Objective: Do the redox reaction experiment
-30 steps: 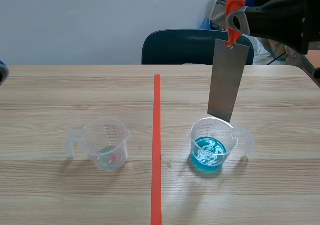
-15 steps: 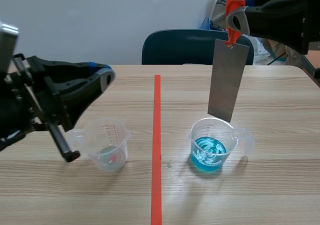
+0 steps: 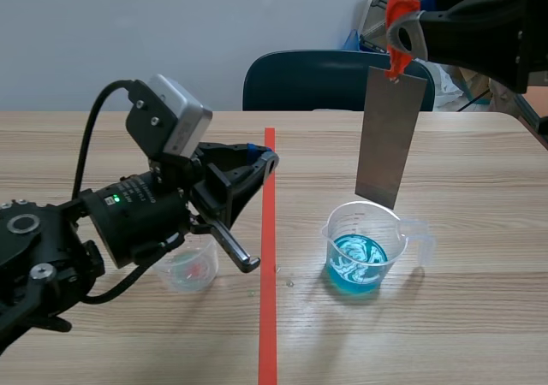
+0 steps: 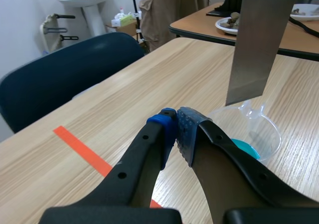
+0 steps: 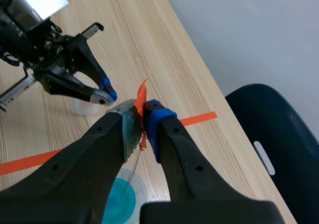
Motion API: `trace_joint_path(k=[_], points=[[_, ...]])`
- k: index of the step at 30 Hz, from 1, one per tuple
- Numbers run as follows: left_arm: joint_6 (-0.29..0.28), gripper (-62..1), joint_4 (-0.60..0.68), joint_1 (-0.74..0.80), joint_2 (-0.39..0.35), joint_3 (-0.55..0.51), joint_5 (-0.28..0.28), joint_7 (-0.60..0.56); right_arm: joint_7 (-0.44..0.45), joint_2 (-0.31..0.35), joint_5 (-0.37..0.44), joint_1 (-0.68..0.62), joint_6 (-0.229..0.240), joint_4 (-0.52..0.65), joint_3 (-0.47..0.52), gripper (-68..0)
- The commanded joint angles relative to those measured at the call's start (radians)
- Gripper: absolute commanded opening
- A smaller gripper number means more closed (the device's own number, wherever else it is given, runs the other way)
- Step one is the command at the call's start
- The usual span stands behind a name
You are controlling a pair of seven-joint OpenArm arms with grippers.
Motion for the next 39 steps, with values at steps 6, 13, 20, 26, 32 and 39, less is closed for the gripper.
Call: trace_joint_path(k=[6, 13, 20, 26, 32, 39], points=[[0.001, -58.0, -0.069, -0.053, 0.08, 0.032, 0.027, -0.014, 0.011, 0.005, 0.01, 0.001, 0.006, 0.012, 0.01, -66.9], [0.001, -58.0, -0.131, -0.085, 0.138, 0.055, 0.067, -0.014, 0.011, 0.005, 0.01, 0.001, 0.006, 0.012, 0.01, -66.9], [0.001, -58.0, -0.152, -0.093, 0.172, 0.056, 0.068, -0.014, 0.011, 0.005, 0.01, 0.001, 0.006, 0.012, 0.01, -66.9], [0.001, -58.0, -0.152, -0.093, 0.179, 0.056, 0.068, -0.014, 0.011, 0.005, 0.01, 0.001, 0.006, 0.012, 0.01, -66.9], [0.001, -58.0, -0.152, -0.093, 0.179, 0.056, 0.068, -0.014, 0.011, 0.005, 0.01, 0.001, 0.006, 0.012, 0.01, -66.9], [0.001, -58.0, -0.152, -0.093, 0.17, 0.056, 0.068, -0.014, 0.011, 0.005, 0.01, 0.001, 0.006, 0.012, 0.01, -66.9]])
